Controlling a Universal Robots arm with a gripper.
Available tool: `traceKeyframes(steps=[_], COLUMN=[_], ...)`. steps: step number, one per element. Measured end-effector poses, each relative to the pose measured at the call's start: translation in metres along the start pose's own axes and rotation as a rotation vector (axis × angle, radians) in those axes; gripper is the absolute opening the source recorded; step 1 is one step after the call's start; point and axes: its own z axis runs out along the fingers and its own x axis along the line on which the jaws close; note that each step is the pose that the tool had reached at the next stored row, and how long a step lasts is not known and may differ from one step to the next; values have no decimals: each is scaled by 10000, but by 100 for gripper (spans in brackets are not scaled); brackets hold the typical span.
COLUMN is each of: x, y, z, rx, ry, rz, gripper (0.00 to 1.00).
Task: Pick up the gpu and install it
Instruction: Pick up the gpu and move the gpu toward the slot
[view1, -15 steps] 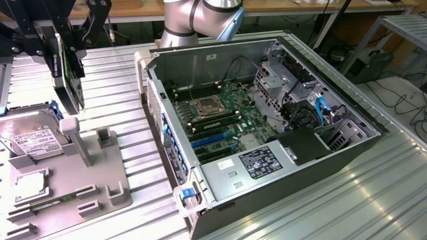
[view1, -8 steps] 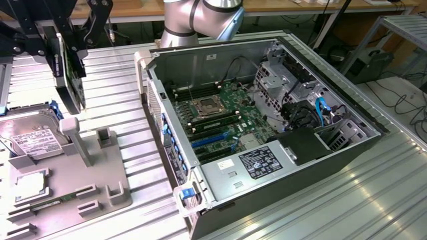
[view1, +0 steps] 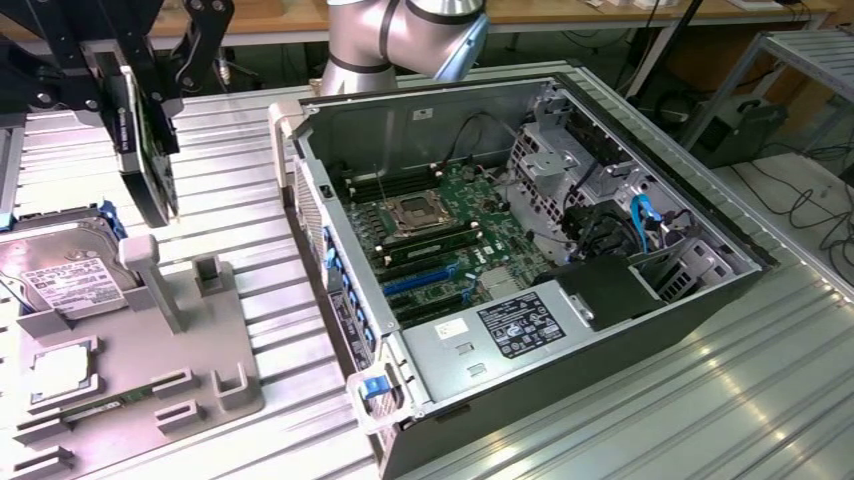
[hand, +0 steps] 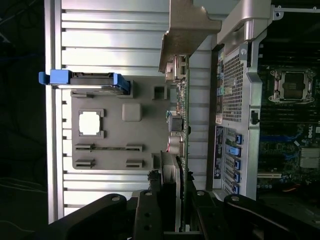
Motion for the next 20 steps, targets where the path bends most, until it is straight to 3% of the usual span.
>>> traceKeyframes(steps=[20], x=[-149], y=[-3], z=[4], rx=[0], ry=[0], rz=[-1], gripper=[28])
